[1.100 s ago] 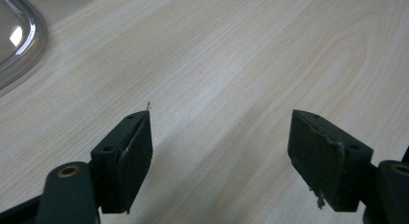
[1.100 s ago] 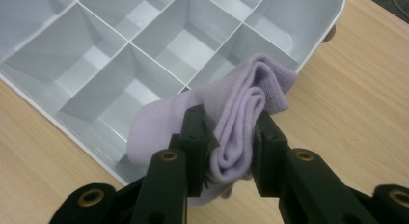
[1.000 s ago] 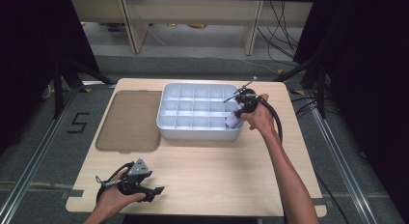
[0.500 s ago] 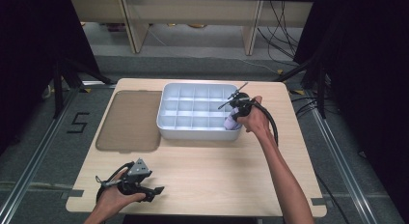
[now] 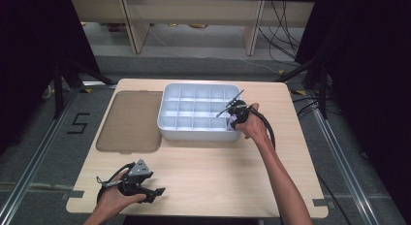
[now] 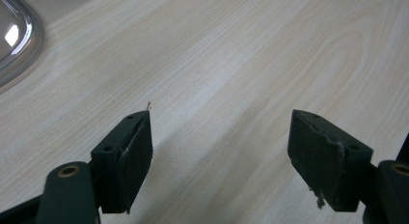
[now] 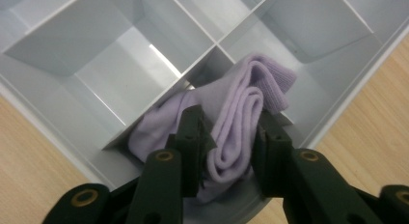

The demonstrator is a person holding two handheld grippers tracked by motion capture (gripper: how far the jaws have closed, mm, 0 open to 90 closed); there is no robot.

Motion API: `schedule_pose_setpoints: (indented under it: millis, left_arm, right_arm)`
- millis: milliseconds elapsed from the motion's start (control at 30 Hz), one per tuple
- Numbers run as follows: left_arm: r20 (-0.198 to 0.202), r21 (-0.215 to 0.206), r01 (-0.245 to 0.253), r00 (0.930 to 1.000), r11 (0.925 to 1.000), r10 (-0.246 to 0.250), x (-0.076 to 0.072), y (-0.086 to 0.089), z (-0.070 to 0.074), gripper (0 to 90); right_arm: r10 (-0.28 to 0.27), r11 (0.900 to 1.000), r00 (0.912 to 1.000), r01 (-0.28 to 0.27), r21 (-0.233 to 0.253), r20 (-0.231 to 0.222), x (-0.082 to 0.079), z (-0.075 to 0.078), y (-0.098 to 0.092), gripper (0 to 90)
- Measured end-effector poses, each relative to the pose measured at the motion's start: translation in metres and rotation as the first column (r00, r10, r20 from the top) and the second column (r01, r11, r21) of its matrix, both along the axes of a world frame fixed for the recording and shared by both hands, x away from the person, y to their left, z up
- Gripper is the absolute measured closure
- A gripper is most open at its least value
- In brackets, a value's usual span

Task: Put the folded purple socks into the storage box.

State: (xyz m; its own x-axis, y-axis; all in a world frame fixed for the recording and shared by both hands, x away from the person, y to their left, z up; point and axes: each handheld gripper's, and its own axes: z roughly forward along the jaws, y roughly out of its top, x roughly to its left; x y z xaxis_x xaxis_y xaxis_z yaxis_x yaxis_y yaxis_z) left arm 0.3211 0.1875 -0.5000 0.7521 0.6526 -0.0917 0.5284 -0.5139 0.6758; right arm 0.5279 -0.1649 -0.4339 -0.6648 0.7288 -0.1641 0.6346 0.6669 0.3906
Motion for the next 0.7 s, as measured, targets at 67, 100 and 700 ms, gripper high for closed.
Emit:
schedule_pose_setpoints:
  millis: [67,100,700]
  left_arm:
    - [-0.001,-0.002,0.005,1.0000,1.0000,-0.005,0.000,0.000,0.000,23.7]
    - [-0.002,-0.002,0.006,1.0000,1.0000,-0.006,0.000,0.000,0.000,23.7]
    - [0.002,-0.011,0.003,1.0000,0.9999,-0.003,0.000,0.002,0.002,23.6]
  right_arm:
    - [-0.003,1.000,1.0000,0.003,0.019,0.001,-0.001,0.005,-0.001,65.0]
    - [-0.008,1.000,0.9999,0.008,0.030,0.010,-0.002,0.008,-0.002,62.7]
    - [-0.021,0.998,0.9991,0.023,0.051,-0.037,0.009,-0.003,0.002,84.3]
